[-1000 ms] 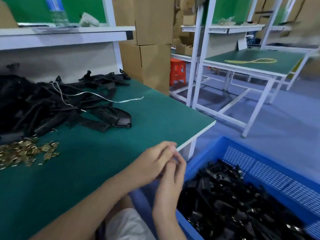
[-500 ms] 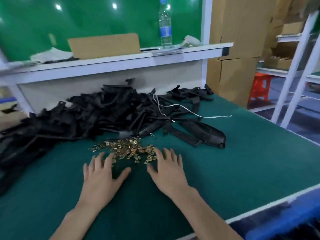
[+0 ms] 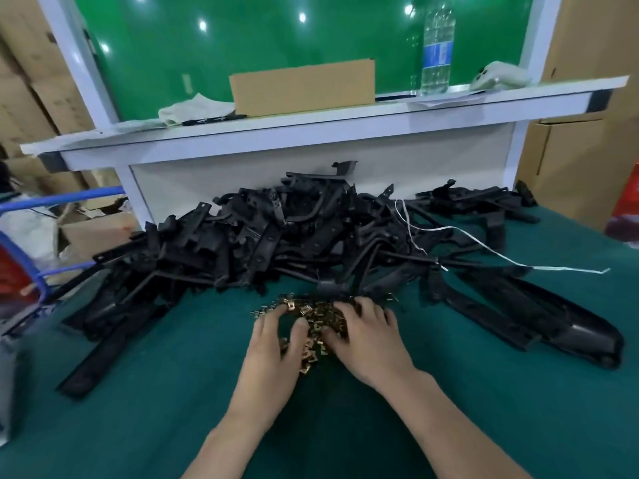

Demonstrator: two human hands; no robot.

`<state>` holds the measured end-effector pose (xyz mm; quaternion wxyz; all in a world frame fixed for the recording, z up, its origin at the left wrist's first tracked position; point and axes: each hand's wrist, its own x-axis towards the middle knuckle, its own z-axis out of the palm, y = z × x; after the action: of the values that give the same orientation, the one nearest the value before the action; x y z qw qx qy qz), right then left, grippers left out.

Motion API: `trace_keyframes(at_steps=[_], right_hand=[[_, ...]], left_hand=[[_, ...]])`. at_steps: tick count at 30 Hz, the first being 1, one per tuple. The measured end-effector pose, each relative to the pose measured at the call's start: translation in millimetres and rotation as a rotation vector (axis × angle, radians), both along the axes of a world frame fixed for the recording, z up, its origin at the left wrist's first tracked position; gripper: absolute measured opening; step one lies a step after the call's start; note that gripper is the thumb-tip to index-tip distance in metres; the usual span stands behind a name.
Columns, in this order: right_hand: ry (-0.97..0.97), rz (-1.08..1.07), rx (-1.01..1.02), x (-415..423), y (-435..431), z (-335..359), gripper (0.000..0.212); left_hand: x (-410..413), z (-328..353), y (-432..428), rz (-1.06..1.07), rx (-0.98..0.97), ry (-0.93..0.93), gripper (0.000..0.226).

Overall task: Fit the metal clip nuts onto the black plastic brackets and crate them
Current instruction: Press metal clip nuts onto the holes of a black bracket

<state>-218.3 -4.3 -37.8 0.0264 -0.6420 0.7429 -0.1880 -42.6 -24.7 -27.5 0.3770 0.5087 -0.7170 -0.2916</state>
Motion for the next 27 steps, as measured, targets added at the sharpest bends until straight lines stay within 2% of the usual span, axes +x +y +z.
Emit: trace_keyframes(at_steps=[2, 4, 6, 8, 11, 14, 22, 24, 27], right_hand=[[-0.008, 0.001, -0.017, -2.4, -3.0, -1.8, 0.062], [-0.016, 0.008, -0.021, -4.5, -3.5, -4.2, 0.06], [-0.011, 0.012, -0.034, -5.5, -2.7, -4.0, 0.058], [-0.021, 0.02, -0.059, -6.3, -2.2, -3.3, 0.055], [-0.053, 0.026, -0.084, -7.4, -0.4, -2.1, 0.05], [-0.072, 0.034, -0.088, -8.1, 1.5, -2.3, 0.047], [-0.185, 0.036, -0.12, -8.9, 6.0, 0.8, 0.047], [-0.349, 0.025, -0.182, -8.2, 9.2, 6.1, 0.043], [-0.833, 0.001, -0.324, -8.8, 16.1, 17.9, 0.031]], left_hand=[[4.6, 6.4, -14.5, 0.126, 0.05, 0.274, 0.048], [10.7, 17.2, -36.6, 0.257, 0.075, 0.425, 0.029], [14.1, 32.4, -59.3, 0.267, 0.171, 0.555, 0.03], [12.5, 48.3, -79.3, 0.175, 0.309, 0.672, 0.03], [4.0, 60.6, -101.1, 0.083, 0.443, 0.674, 0.029], [-6.2, 67.3, -111.6, 0.083, 0.44, 0.65, 0.022], [5.1, 125.2, -105.1, 0.22, -0.123, 0.544, 0.028], [10.9, 129.5, -83.3, 0.224, -0.303, 0.445, 0.022], [9.9, 112.8, -40.2, 0.202, -0.669, -0.004, 0.017]])
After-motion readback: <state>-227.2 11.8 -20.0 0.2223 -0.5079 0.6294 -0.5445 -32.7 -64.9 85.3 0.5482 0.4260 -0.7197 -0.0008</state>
